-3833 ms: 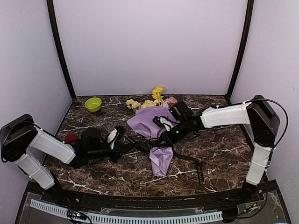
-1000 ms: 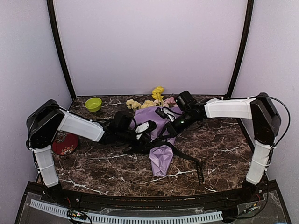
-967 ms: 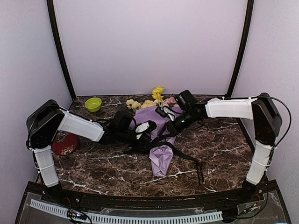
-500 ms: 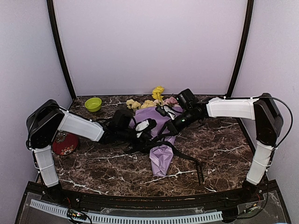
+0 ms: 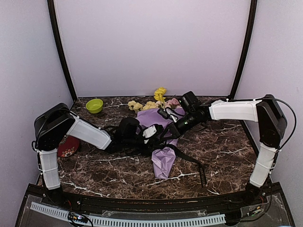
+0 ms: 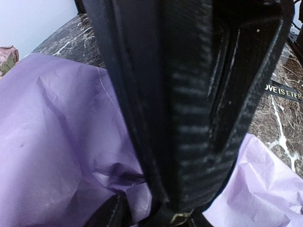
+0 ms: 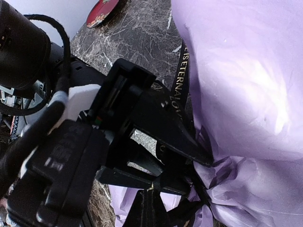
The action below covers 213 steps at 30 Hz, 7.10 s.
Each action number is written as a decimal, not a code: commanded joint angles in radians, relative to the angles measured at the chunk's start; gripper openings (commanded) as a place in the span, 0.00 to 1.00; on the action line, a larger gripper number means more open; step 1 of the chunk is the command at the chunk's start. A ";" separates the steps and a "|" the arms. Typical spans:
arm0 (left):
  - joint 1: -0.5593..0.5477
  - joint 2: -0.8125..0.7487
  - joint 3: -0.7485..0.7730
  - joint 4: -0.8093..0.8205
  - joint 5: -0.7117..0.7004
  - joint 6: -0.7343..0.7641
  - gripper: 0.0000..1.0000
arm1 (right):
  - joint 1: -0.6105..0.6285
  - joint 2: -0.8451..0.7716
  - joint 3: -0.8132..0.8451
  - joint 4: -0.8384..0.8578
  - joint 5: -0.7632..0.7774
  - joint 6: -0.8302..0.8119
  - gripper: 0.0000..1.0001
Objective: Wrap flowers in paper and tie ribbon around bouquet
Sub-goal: Tie the half-tied ribbon around the folded bouquet.
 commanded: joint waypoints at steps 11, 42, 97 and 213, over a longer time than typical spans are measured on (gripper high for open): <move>-0.011 -0.011 -0.058 0.153 -0.070 -0.004 0.00 | -0.050 -0.014 -0.034 -0.011 -0.049 0.009 0.06; -0.052 -0.020 -0.133 0.278 -0.187 0.053 0.00 | -0.043 0.196 0.117 -0.060 -0.041 -0.052 0.16; 0.043 -0.371 -0.229 -0.473 -0.333 -0.085 0.77 | -0.030 0.064 0.040 0.087 0.132 0.153 0.00; 0.212 -0.193 -0.142 -0.866 -0.353 -0.549 0.00 | -0.404 -0.254 -0.681 0.117 0.287 0.311 0.00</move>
